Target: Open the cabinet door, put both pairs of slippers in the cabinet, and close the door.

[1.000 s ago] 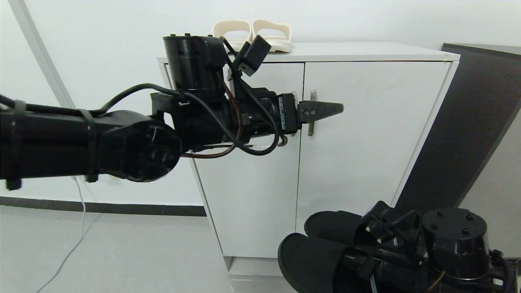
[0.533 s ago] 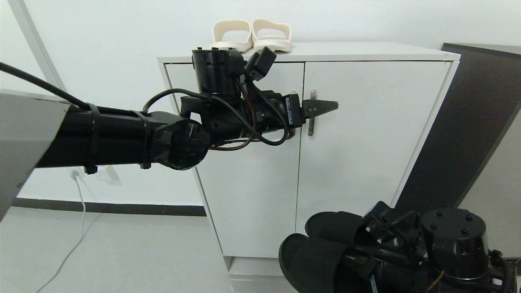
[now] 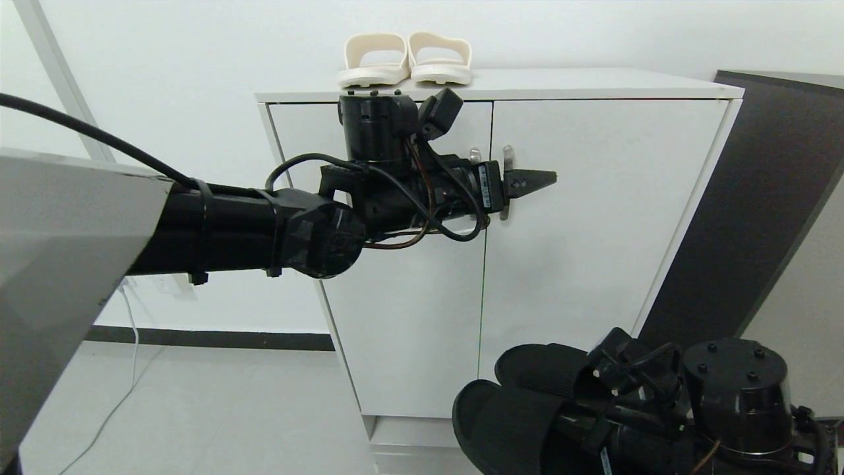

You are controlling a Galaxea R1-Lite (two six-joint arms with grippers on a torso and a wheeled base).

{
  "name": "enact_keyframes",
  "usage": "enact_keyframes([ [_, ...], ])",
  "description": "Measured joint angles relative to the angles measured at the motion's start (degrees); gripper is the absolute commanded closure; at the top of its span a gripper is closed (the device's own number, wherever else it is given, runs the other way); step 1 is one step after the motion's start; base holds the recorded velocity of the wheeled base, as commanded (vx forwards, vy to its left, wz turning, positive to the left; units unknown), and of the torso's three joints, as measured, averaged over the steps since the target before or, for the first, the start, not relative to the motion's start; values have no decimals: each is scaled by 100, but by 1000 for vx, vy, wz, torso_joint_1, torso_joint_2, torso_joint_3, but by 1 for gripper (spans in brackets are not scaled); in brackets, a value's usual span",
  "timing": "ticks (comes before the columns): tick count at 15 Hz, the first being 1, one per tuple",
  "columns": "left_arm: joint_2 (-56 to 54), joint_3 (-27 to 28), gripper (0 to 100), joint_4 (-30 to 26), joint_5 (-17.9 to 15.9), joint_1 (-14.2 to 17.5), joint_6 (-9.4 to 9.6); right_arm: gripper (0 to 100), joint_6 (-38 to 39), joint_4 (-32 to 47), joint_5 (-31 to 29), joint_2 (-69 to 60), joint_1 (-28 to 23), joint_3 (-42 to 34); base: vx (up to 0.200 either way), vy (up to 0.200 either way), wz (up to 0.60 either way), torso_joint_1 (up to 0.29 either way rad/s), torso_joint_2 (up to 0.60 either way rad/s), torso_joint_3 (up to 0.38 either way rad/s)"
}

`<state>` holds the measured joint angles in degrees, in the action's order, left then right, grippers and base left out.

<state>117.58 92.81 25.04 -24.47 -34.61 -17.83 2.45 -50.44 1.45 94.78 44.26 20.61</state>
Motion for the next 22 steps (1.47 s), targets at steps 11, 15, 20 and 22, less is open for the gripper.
enact_keyframes([
  [11, 202, 123, 100, -22, 39, -23, 7, 100, -13, 2, 10, 9, -2, -24, 0, 0, 0, 0, 0, 0],
  [15, 67, -210, 100, 126, 24, -108, 24, 100, -18, -7, 29, -16, 13, -55, 0, 0, 0, 0, 0, 0],
  [20, -421, -1172, 100, 686, 17, -382, 27, 100, -16, -5, 51, -60, 99, -127, 0, 0, 0, 0, 0, 0],
  [22, -694, -1519, 100, 778, 17, -522, 40, 100, -16, -9, 51, -71, 154, -152, 0, 0, 0, 0, 0, 0],
])
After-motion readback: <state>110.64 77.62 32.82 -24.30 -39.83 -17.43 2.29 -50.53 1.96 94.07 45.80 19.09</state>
